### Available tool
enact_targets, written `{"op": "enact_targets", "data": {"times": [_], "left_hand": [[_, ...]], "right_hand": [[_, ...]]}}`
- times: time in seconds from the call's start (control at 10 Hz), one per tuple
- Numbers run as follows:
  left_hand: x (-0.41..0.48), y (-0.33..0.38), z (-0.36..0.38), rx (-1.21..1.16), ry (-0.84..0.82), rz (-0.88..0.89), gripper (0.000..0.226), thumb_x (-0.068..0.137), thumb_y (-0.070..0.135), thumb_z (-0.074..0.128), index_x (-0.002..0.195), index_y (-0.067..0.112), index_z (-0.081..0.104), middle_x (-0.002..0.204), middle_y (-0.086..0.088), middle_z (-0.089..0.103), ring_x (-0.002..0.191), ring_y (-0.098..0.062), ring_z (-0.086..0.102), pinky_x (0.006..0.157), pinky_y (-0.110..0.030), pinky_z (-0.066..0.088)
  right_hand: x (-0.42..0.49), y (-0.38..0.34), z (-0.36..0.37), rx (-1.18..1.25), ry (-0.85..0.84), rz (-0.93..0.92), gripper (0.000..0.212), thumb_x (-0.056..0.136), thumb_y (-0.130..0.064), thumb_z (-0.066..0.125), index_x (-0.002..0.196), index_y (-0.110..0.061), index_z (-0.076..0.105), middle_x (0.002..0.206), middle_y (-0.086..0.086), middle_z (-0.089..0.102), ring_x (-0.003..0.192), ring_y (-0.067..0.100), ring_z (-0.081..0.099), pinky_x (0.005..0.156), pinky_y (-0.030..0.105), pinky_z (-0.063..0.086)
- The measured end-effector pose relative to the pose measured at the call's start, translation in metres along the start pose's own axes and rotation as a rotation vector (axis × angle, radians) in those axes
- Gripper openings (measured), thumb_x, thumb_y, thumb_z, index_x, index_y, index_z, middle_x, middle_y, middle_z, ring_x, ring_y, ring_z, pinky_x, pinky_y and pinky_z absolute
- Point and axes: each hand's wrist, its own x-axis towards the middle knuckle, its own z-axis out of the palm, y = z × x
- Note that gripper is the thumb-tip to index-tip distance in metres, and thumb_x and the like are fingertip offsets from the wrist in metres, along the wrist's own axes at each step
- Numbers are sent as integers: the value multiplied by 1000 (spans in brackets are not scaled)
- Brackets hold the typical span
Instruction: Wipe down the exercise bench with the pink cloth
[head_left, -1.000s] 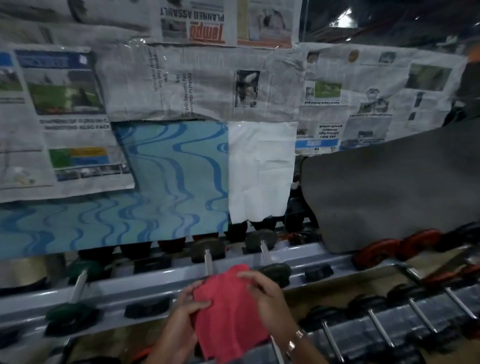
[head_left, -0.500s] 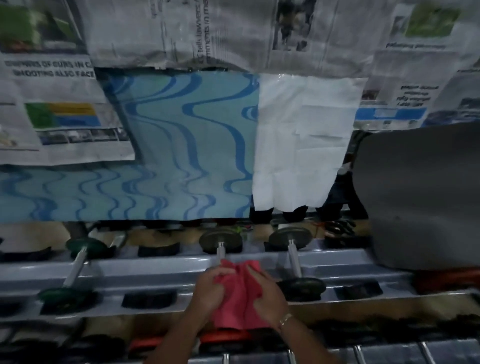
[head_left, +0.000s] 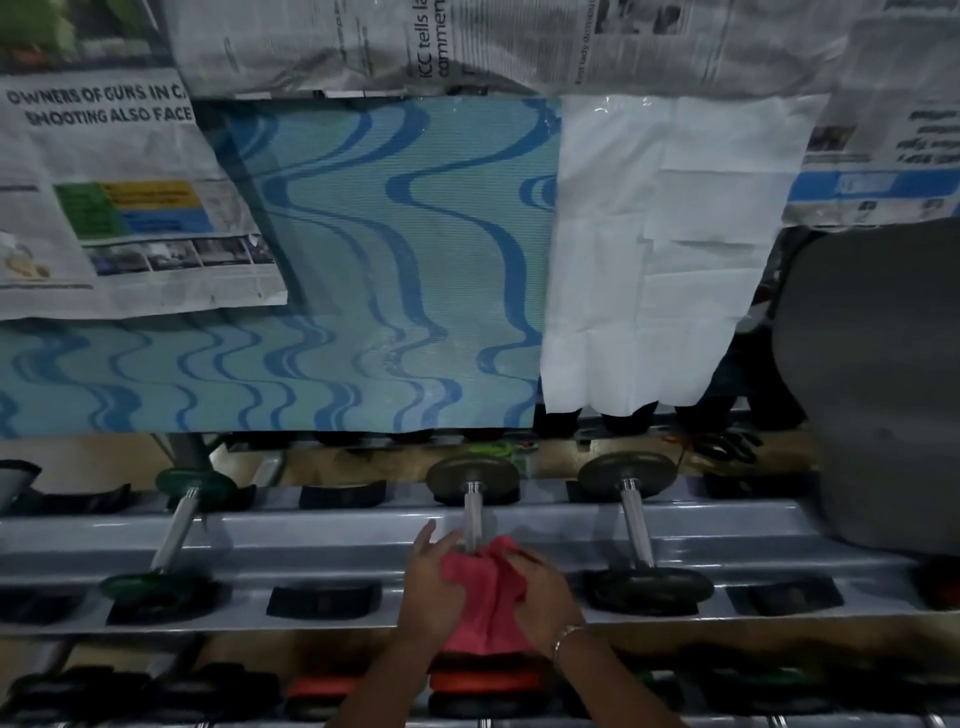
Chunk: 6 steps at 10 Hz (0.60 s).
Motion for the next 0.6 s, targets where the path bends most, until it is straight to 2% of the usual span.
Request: {"op": "enact_targets", "data": {"times": [0.1,0.2,0.3,0.4,0.5,0.6], "left_hand": [[3,2,2,114,-72,36,47,89,12,46,129,8,69,129,14,47,129,0,46,106,6,14],[7,-14,6,203,-122,11,20,98,13,60,106,17,78,114,5,74,120,-11,56,115,-14,32],[6,-42,4,317,-106,-31,22,99,19,59,116,22,74,123,0,72,124,-16,57,107,-30,48],[-9,-41,-12,387,-71,-52,40,98,13,63,137,24,62,141,-2,57,129,-21,57,107,-32,53],[-27,-25,-32,398,-70,28,41,100,14,58,140,24,61,142,0,58,134,-22,56,110,-35,51],[-43,-1,-61,452,-55,93,47,103,21,56,150,21,53,158,-4,51,151,-23,41,125,-40,36]], "right_hand": [[-8,-19,-4,3,-77,64,22,103,-3,47,109,2,68,102,15,72,87,19,63,55,11,48],[0,5,4,-300,-77,117,37,107,-9,39,141,-11,51,132,9,57,119,23,58,65,-1,41],[-13,9,2,-500,-112,166,58,98,-21,51,151,-36,33,135,7,55,115,27,65,95,24,53],[-25,-8,-10,-602,-131,189,45,102,-20,45,147,-20,42,142,9,50,127,27,57,106,36,47],[-33,-24,-20,-629,-111,61,54,99,-22,49,152,-18,37,153,7,42,138,26,43,115,35,39],[-44,-59,-32,-566,-88,-4,64,100,-26,53,158,-17,26,160,8,33,144,25,38,119,35,36]]}}
